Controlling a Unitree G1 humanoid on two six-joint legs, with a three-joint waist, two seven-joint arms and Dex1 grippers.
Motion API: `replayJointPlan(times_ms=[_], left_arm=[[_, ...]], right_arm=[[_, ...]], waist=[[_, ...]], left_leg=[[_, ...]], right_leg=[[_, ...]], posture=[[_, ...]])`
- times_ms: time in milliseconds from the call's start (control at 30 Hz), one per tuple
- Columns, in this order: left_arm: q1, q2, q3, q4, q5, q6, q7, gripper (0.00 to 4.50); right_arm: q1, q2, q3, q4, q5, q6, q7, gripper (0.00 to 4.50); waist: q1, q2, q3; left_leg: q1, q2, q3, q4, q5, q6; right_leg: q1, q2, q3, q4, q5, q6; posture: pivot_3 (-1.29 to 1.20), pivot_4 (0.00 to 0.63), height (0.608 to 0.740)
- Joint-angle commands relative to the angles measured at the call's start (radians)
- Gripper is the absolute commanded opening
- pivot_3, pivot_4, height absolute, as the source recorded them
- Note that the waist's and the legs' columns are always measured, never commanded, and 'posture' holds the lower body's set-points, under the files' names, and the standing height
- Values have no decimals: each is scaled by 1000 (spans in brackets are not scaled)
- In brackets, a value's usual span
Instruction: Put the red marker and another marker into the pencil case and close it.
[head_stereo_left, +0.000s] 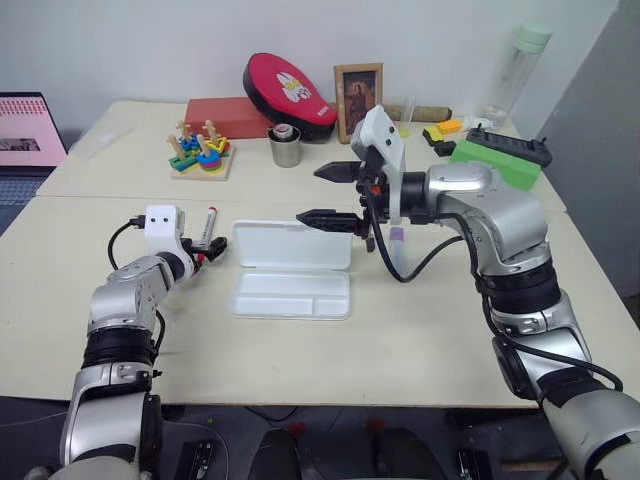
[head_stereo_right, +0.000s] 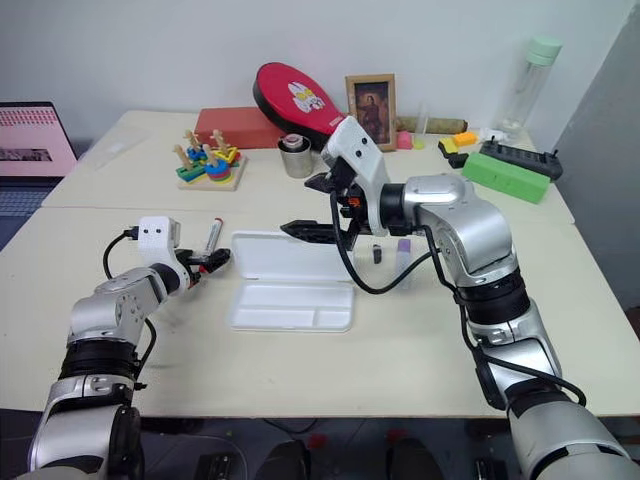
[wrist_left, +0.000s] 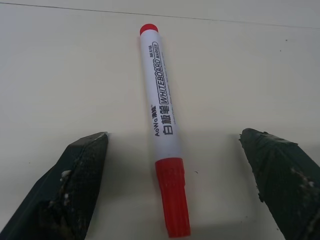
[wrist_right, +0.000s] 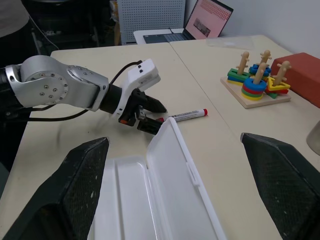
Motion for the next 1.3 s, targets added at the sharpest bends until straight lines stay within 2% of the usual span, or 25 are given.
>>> replayJointPlan(times_ms=[33,67,100,133,233,400,600,767,900,1033,1167,1300], left_arm=[[-19,-7,4,15,22,-14,-7,3727],[-16,-7,5,14,24,-13,-9,3727],[-15,-7,7,13,25,-13,-11,3304],[-13,-7,9,10,26,-12,-13,3241],[-12,-8,18,3,29,-13,-13,2508],[-13,-13,25,-2,31,-16,-11,1683],[-13,-21,31,-11,35,-17,-9,450],[-16,-20,54,-17,36,-38,5,430],[-47,-28,111,-118,-24,-158,-45,430],[-90,18,109,-336,-159,-167,-270,430],[-85,109,-5,-473,-198,-160,-543,430],[-79,215,-158,-529,-170,-121,-771,430]], right_arm=[[-27,-13,-19,-57,38,-2,-3,4500],[-25,-15,-18,-60,39,-2,-4,4500],[-24,-16,-16,-60,41,-4,-5,4500],[-24,-18,-14,-59,43,-6,-7,4500],[-23,-20,-10,-57,48,-10,-10,4500],[-23,-22,-6,-54,51,-14,-9,4500],[-21,-23,-2,-53,54,-19,-8,4500],[-16,-28,-3,-49,54,-29,-5,4500],[-3,-42,-37,-69,79,-64,15,4500],[7,-139,-123,-115,151,-81,89,4500],[47,-234,-163,-152,198,-67,125,4500],[118,-290,-174,-214,237,-33,125,4500]], waist=[[0,0,0],[0,0,0],[0,0,0],[0,0,0],[2,0,0],[2,0,0],[2,0,0],[1,0,0],[2,0,0],[10,-1,1],[6,1,1],[-1,5,2]], left_leg=[[0,0,0,0,0,0],[0,0,0,0,0,0],[0,0,0,0,0,0],[0,0,0,0,0,0],[0,0,0,1,0,0],[0,0,0,0,0,0],[0,0,0,1,0,0],[0,0,0,0,0,0],[0,0,0,0,0,0],[-3,0,-1,1,0,-1],[-1,-1,0,0,0,-1],[1,0,1,-1,0,0]], right_leg=[[0,0,0,0,0,0],[0,0,0,0,0,0],[1,0,0,0,0,0],[1,0,0,0,0,0],[1,0,0,0,0,0],[1,0,0,0,0,0],[1,0,0,0,0,0],[1,0,0,0,0,0],[0,0,0,0,0,0],[1,-1,-1,-1,0,0],[2,-2,-1,-3,0,0],[3,-1,0,-2,0,0]], posture=[[0,150,740],[0,150,740],[0,150,740],[0,150,740],[0,150,740],[0,150,740],[0,150,740],[0,150,740],[0,150,740],[0,150,740],[0,150,740],[0,150,740]])
